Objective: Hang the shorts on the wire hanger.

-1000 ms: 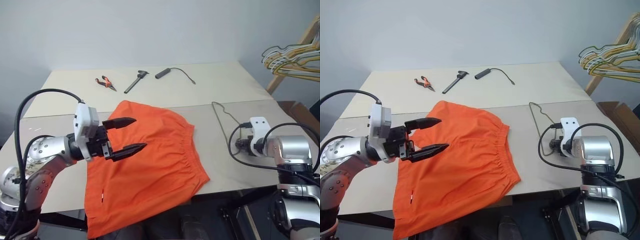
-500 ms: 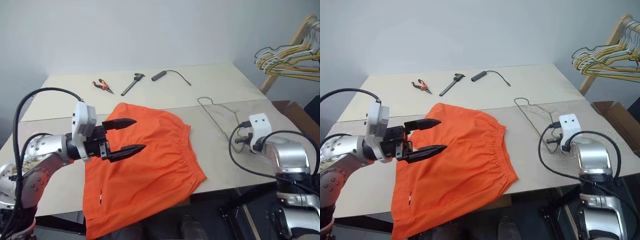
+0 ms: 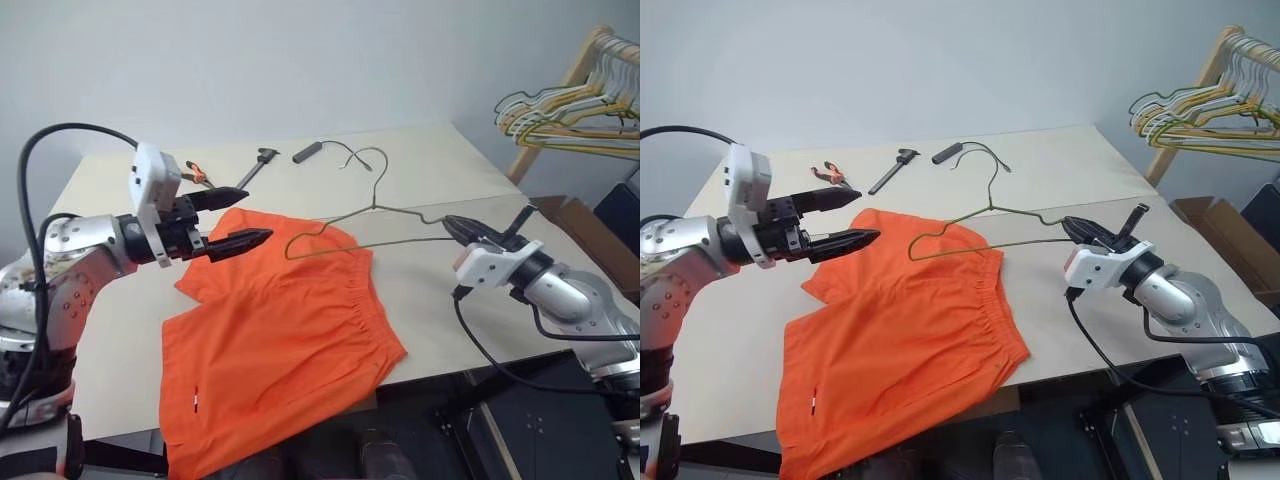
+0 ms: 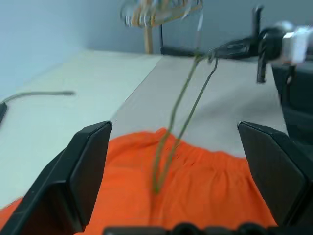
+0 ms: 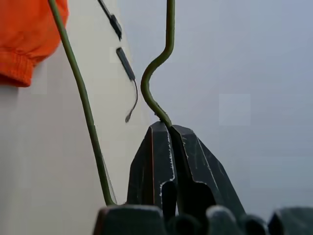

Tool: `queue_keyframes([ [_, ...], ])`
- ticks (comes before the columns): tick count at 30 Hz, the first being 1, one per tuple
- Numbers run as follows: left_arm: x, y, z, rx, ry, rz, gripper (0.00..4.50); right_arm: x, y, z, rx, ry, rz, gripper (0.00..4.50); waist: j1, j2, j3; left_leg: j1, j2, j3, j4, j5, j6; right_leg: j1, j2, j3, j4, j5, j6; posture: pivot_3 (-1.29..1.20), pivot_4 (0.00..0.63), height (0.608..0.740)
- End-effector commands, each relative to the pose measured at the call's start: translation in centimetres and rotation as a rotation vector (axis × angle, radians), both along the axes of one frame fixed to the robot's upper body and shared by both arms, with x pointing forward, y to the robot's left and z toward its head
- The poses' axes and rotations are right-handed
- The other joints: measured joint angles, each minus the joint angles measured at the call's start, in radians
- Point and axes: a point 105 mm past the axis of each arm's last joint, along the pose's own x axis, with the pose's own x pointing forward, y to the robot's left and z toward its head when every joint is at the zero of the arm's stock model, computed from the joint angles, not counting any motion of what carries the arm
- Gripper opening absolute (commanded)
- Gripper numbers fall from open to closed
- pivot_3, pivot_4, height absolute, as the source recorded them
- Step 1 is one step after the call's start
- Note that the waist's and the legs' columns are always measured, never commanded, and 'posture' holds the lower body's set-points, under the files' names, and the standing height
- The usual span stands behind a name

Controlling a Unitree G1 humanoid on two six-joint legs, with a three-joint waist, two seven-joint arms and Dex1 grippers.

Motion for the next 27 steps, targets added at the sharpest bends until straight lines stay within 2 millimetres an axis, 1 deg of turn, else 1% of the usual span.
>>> queue_keyframes([
  [1,0.2,0.0,-0.1,0.066,0.006,-0.055,4.50,-0.5,0.8,2.6,-0.001,-0.083,0.075,0.01,-0.010,-0.001,0.000,0.000,0.000,-0.001,0.000,0.000,0.000,0.000,0.000,0.001,0.000,0.000,0.000,-0.10,0.021,0.740],
  [6,-0.5,-0.3,-1.6,0.156,0.050,-0.193,4.50,-0.5,1.2,3.3,0.020,-0.081,0.097,0.01,-0.025,-0.001,-0.001,0.001,0.001,0.000,0.000,0.000,0.001,0.000,0.001,0.004,0.000,0.001,0.002,-0.11,0.019,0.740],
  [11,0.4,-0.6,-3.0,0.210,0.060,-0.197,4.50,-0.8,1.7,3.7,0.022,-0.073,0.123,0.01,-0.033,-0.001,-0.001,0.001,0.002,0.000,0.000,-0.001,0.001,0.000,0.001,0.005,0.000,0.001,0.002,-0.11,0.020,0.740],
  [15,1.2,-1.2,-4.4,0.243,0.068,-0.197,4.50,-1.1,2.5,4.3,0.042,-0.066,0.155,0.01,-0.035,-0.001,-0.001,0.001,0.002,0.000,0.000,-0.001,0.001,0.000,0.001,0.005,0.000,0.002,0.003,-0.11,0.024,0.740],
  [24,1.5,-2.0,-5.7,0.236,0.099,-0.236,4.50,-1.5,3.1,5.1,0.062,-0.057,0.175,0.01,-0.038,-0.001,-0.001,0.001,0.002,0.001,0.001,-0.001,0.002,-0.001,0.001,0.007,0.001,0.002,0.003,-0.12,0.028,0.740],
  [27,1.5,-2.1,-5.9,0.244,0.097,-0.247,3.87,-1.6,3.3,5.3,0.075,-0.054,0.180,0.00,-0.039,-0.001,-0.001,0.001,0.002,0.002,0.001,-0.001,0.002,-0.001,0.001,0.008,0.001,0.002,0.004,-0.13,0.025,0.740],
])
